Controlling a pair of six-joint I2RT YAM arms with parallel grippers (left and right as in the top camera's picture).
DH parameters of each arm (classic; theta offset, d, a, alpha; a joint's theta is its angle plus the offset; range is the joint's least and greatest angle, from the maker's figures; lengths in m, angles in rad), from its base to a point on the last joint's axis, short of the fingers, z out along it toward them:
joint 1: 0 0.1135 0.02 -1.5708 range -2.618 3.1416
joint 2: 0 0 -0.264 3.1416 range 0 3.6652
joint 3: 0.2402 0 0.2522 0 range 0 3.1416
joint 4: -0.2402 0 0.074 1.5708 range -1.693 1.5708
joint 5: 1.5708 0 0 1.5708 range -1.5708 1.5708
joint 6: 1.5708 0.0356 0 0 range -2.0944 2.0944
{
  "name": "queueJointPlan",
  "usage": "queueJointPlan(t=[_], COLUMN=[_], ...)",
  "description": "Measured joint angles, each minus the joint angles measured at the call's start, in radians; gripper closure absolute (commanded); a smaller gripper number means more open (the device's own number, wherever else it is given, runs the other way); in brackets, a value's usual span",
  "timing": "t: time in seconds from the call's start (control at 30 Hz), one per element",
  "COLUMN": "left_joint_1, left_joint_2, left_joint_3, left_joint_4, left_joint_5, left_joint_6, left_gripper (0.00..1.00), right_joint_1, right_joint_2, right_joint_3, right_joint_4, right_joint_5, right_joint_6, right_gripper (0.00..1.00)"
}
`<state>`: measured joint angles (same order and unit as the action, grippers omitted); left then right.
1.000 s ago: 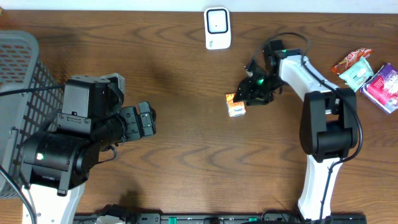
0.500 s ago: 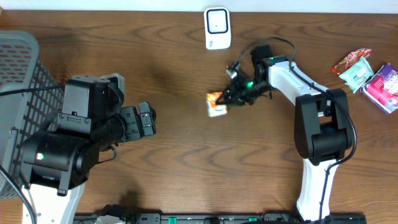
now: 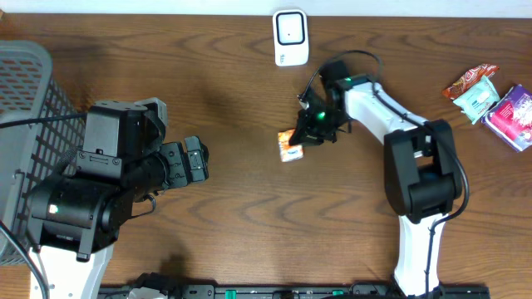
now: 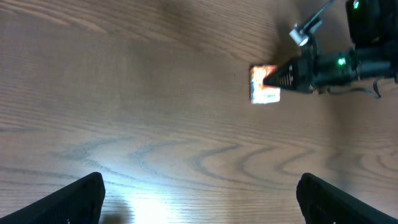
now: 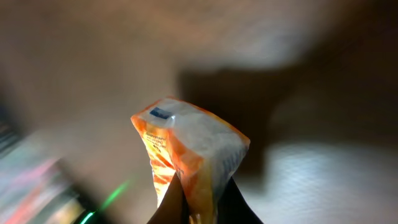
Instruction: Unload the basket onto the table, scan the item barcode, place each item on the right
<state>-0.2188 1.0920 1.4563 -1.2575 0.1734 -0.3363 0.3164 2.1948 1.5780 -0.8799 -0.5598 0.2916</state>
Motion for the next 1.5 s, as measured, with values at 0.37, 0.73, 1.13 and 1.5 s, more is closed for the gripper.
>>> queueJointPlan(t=[0.37, 0.73, 1.13, 1.5], left_joint_1=[0.000, 0.000, 0.000, 0.000], left_joint_2=[0.000, 0.000, 0.000, 0.000], left_joint_3=[0.000, 0.000, 0.000, 0.000], left_joint_4=[0.000, 0.000, 0.000, 0.000], left_joint_5=[0.000, 0.000, 0.000, 0.000], left_joint_6=[0.000, 0.000, 0.000, 0.000], left_gripper=[0.02, 0.02, 0.02, 0.02], right_joint_1=[0.090, 0.124, 0.089, -0.342], right_joint_2=[-0.013, 0.017, 0.036, -0.119], right_joint_3=[0.240, 0.242, 0.243, 0.246], right_joint_4=[0.370, 0.713, 0.623, 0.210], right_joint_5=[0.803, 1.028, 1.076, 1.138], right_joint_6=[0.079, -0.050, -0.042, -0.021], right_gripper=[0.99, 0.99, 0.99, 0.99])
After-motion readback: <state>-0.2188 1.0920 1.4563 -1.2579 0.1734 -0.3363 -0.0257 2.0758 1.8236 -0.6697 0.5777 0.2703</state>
